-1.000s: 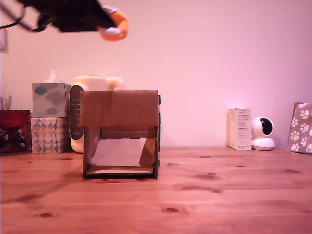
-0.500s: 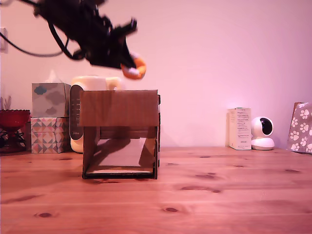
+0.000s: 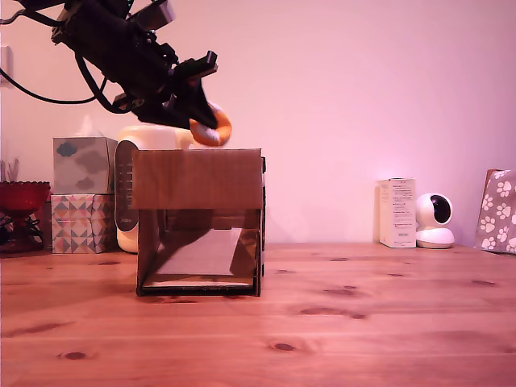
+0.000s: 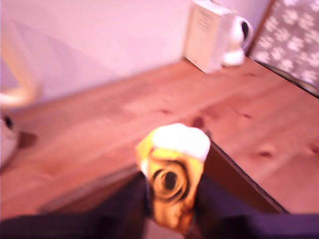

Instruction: Drop the footbag into the cardboard dice tower

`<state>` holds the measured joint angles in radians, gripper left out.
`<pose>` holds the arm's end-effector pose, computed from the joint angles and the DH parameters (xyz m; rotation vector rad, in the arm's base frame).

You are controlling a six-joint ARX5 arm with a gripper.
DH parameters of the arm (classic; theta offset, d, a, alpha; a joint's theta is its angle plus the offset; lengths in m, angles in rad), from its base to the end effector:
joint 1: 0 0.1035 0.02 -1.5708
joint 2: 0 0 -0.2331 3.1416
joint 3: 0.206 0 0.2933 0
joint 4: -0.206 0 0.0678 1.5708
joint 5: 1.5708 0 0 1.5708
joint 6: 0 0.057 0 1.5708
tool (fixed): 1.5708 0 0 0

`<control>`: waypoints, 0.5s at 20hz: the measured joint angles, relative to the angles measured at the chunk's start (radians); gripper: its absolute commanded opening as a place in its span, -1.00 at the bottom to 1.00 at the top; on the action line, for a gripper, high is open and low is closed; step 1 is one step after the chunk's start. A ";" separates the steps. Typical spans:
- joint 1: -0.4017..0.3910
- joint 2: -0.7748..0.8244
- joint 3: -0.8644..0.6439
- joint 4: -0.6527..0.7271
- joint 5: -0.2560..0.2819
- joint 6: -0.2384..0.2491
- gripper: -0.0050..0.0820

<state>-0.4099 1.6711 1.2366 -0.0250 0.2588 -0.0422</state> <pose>0.3970 -0.1884 0.2145 -0.0046 0.4804 -0.6467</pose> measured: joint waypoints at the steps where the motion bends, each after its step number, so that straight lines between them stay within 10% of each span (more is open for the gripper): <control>1: 0.000 0.000 0.004 -0.039 0.016 0.000 0.41; 4: -0.002 0.000 0.018 -0.143 0.050 0.000 0.29; 8: -0.002 -0.026 0.031 -0.235 0.062 0.000 -0.84; 10: -0.002 -0.077 0.031 -0.279 0.090 0.000 -0.91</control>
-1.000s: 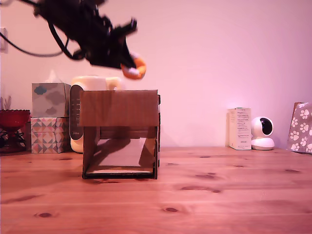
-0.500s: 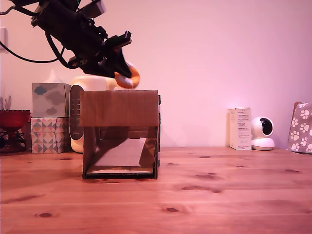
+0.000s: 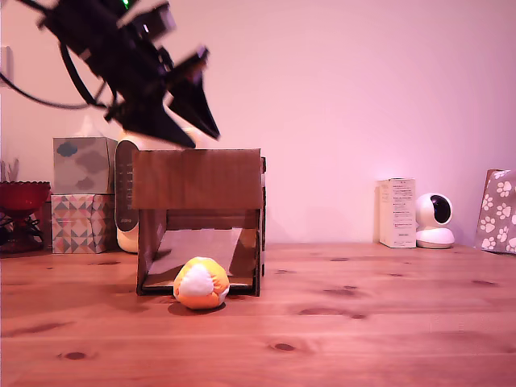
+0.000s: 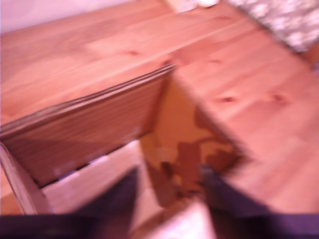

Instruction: Drop the footbag into the cardboard dice tower

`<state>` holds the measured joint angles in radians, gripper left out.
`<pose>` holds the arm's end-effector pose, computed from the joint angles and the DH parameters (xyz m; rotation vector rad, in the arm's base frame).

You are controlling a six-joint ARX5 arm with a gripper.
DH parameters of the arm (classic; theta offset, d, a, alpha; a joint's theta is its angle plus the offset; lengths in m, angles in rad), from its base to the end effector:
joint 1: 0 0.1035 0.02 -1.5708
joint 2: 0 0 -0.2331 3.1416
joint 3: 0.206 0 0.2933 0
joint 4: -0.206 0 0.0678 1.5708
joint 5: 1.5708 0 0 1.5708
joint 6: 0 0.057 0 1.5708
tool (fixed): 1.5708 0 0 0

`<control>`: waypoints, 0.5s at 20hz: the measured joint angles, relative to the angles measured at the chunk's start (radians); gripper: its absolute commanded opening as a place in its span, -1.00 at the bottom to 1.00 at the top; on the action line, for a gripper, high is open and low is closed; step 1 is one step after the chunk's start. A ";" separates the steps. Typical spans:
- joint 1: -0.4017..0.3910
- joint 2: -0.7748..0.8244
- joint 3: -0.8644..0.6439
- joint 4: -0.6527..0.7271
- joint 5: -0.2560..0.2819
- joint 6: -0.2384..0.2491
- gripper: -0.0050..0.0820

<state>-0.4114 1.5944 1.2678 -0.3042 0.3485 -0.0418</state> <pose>0.3723 -0.1837 0.2297 -0.0181 0.6607 -0.7204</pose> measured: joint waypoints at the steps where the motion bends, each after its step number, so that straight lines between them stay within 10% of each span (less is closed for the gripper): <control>1: 0.000 -0.031 0.000 -0.023 0.012 0.000 -0.91; 10: -0.001 -0.314 -0.241 0.086 0.021 0.000 -0.91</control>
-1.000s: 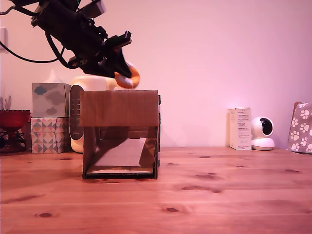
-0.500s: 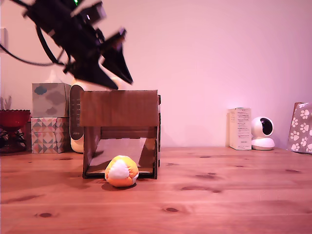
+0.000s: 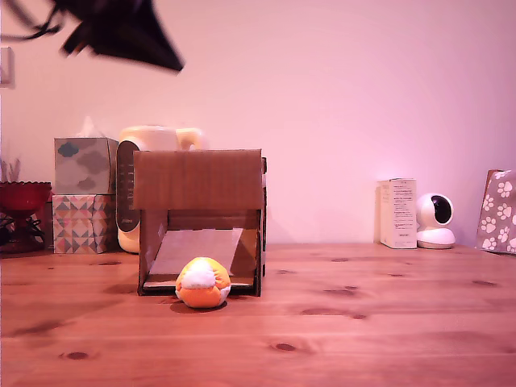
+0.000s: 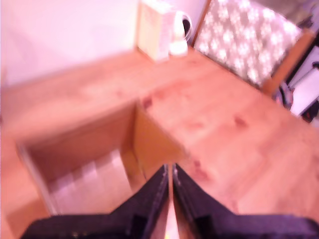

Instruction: Drop the footbag into the cardboard dice tower

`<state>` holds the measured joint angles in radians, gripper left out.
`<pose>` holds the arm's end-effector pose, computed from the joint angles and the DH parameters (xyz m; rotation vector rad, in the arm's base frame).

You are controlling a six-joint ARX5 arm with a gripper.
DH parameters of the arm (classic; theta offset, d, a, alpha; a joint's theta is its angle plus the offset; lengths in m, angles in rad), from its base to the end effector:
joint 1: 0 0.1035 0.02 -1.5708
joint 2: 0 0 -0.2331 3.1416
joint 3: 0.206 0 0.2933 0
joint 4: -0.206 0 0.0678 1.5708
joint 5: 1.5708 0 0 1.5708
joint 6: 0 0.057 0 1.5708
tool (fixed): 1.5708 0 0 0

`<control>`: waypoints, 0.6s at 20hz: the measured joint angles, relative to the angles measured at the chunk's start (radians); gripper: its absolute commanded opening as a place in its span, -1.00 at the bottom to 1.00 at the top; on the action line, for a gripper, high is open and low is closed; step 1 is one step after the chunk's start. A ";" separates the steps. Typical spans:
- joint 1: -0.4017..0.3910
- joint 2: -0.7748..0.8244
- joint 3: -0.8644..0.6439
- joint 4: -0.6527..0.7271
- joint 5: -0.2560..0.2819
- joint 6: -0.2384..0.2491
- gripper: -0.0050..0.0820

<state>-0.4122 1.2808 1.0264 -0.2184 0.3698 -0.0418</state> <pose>0.3161 -0.1607 0.2576 -0.0286 0.5007 -0.7568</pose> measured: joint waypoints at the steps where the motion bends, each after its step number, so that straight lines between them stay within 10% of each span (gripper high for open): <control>1: 0.000 -0.023 -0.055 0.031 0.000 0.000 -0.91; 12: 0.000 -0.394 -0.580 0.292 0.000 -0.087 -0.91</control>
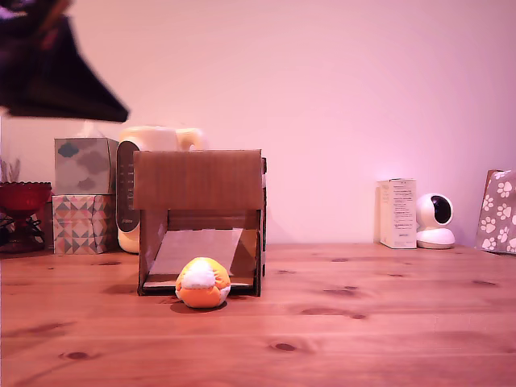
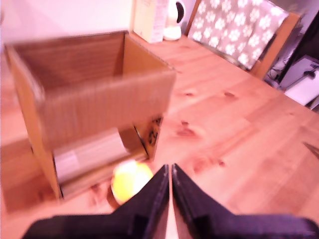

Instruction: Drop the footbag into the cardboard dice tower

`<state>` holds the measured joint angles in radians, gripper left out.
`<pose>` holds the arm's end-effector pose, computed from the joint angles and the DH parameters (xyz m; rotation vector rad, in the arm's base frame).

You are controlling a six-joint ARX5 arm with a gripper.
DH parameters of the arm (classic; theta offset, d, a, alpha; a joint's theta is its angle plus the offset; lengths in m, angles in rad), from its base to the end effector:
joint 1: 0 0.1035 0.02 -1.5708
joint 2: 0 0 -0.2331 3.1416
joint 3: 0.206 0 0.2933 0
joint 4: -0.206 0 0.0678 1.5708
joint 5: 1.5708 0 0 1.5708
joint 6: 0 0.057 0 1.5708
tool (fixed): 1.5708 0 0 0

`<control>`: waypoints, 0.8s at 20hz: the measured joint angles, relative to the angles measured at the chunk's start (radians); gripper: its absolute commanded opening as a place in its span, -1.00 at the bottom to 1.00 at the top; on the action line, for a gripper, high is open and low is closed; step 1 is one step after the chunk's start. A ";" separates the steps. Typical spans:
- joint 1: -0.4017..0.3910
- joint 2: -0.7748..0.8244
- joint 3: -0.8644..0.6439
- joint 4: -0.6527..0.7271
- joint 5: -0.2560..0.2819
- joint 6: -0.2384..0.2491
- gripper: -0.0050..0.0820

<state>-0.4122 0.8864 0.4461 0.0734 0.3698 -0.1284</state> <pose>0.2399 -0.1274 0.1726 -0.1124 0.4253 -0.7477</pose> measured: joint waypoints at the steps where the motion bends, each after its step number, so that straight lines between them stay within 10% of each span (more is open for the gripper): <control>1: 0.000 -0.016 -0.017 -0.021 0.000 0.000 -0.91; 16: 0.000 0.119 -0.022 -0.050 0.000 0.000 -0.77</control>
<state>-0.4122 1.0050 0.4244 0.0238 0.3698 -0.1284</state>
